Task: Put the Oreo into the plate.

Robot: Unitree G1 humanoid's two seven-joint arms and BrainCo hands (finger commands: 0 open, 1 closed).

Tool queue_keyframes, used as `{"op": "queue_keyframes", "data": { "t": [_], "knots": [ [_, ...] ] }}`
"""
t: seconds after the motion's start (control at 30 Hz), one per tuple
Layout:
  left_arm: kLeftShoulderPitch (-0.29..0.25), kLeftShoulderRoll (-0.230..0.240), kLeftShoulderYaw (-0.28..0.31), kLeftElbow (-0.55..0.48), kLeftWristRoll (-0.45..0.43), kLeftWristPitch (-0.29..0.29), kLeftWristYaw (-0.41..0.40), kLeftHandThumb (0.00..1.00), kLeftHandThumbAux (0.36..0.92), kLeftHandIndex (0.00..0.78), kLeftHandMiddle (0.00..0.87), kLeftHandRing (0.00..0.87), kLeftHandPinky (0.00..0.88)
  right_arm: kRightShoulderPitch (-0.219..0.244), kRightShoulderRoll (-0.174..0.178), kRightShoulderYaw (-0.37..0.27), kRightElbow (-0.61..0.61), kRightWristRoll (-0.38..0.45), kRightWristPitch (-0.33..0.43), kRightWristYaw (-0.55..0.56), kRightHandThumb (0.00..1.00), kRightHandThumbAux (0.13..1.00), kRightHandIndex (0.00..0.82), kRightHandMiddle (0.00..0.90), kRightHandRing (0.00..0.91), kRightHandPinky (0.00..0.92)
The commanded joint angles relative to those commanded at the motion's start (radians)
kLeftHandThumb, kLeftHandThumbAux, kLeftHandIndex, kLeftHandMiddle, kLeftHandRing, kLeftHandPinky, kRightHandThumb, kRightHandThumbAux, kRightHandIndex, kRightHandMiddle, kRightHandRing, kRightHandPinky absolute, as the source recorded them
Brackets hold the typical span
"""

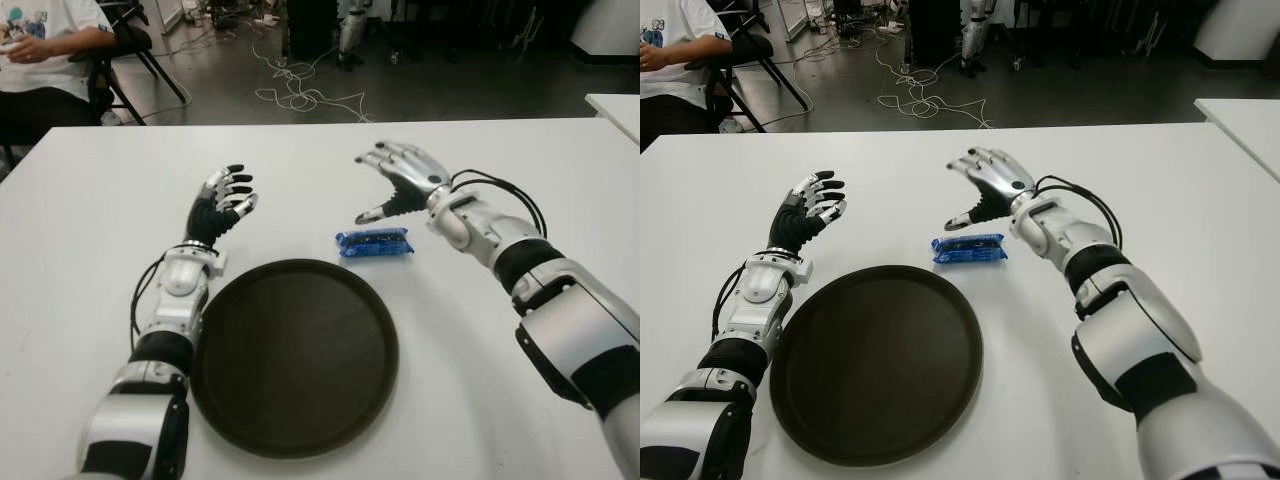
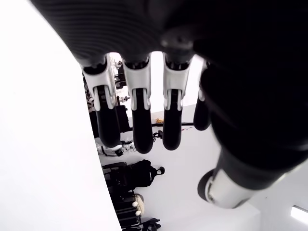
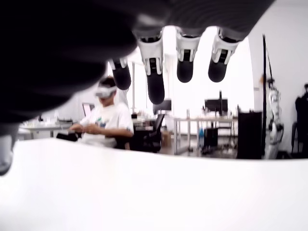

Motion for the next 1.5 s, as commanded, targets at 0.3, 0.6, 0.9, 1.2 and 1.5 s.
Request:
{"op": "queue_keyframes", "data": {
  "t": [0.3, 0.6, 0.9, 1.2, 1.5],
  "knots": [
    [0.001, 0.0, 0.0, 0.0, 0.001, -0.006, 0.001, 0.227, 0.791, 0.214, 0.267, 0.26, 0.287, 0.01, 0.014, 0.007, 0.002, -0.009, 0.022, -0.031, 0.064, 0.305, 0.0, 0.0, 0.0, 0.0],
    [0.002, 0.0, -0.002, -0.001, 0.006, -0.004, 0.013, 0.219, 0.773, 0.21, 0.261, 0.258, 0.284, 0.018, 0.026, 0.004, 0.012, -0.003, 0.029, -0.036, 0.131, 0.347, 0.0, 0.007, 0.002, 0.027],
    [0.006, -0.003, -0.003, -0.011, -0.002, -0.006, 0.001, 0.236, 0.762, 0.202, 0.27, 0.257, 0.28, 0.053, 0.043, 0.032, 0.031, -0.02, 0.033, -0.029, 0.115, 0.381, 0.0, 0.044, 0.029, 0.052],
    [0.01, -0.005, -0.002, -0.021, -0.008, 0.004, -0.01, 0.221, 0.769, 0.2, 0.267, 0.254, 0.28, 0.063, 0.056, 0.054, 0.035, -0.023, 0.048, -0.012, 0.09, 0.402, 0.0, 0.047, 0.046, 0.082],
    [0.014, -0.007, 0.0, -0.029, -0.013, -0.001, -0.015, 0.241, 0.766, 0.209, 0.273, 0.258, 0.283, 0.073, 0.069, 0.07, 0.034, -0.029, 0.052, -0.023, 0.057, 0.41, 0.009, 0.07, 0.067, 0.112]
  ]
}}
